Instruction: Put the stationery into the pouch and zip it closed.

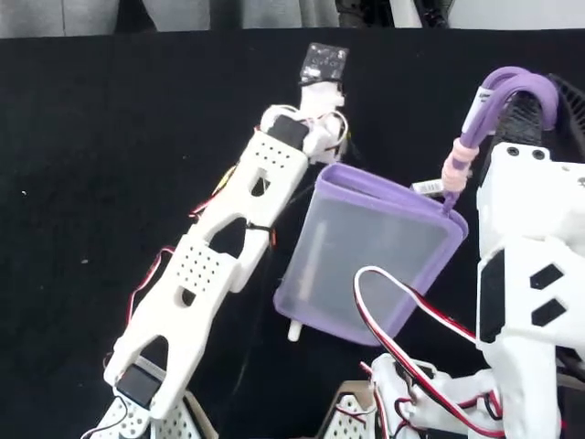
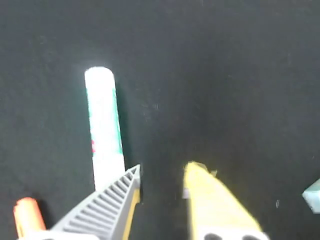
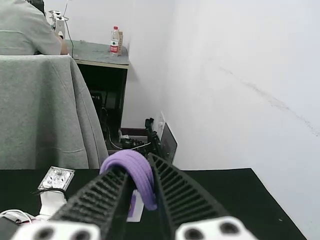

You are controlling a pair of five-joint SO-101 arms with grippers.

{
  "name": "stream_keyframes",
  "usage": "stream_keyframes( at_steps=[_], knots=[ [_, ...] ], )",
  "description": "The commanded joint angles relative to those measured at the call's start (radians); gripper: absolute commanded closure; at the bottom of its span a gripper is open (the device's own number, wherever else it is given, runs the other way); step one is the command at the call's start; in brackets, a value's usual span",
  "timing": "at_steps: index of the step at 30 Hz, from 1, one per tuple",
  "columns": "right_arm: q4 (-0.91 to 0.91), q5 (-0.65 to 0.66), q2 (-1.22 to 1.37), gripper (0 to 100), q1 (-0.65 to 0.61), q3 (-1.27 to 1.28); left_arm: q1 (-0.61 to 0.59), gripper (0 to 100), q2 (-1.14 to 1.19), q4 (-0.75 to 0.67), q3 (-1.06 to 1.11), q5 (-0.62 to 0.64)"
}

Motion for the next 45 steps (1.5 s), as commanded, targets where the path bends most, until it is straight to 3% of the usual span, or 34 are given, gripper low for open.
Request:
stream_keyframes(
  at_steps=[1,5,12,15,23,28,30,41,45],
  knots=[
    [0.006,0.006,-0.007,98.8,0.006,-0.025,-0.031,96,0.020,0.006,-0.117,0.014],
    [0.008,0.006,-0.007,98.8,0.006,-0.025,-0.041,94,0.097,-0.087,-0.131,0.014],
    [0.008,0.008,-0.008,98.8,0.006,-0.028,-0.038,90,0.206,-0.385,-0.137,0.008],
    [0.008,0.008,-0.008,98.8,0.006,-0.027,-0.048,90,0.215,-0.419,-0.131,0.011],
    [0.008,0.006,-0.008,98.8,0.000,-0.028,-0.013,90,0.204,-0.245,-0.140,0.006],
    [0.008,0.008,-0.008,98.8,0.006,-0.030,0.093,90,0.206,-0.068,-0.401,0.003],
    [0.008,0.008,-0.008,98.8,0.006,-0.031,0.113,90,0.184,-0.040,-0.397,0.003],
    [0.014,0.008,-0.008,98.8,0.000,-0.035,-0.024,90,-0.180,0.408,-0.392,0.003],
    [0.014,0.003,-0.008,98.8,0.000,-0.035,-0.079,90,-0.167,0.434,-0.390,0.005]
  ],
)
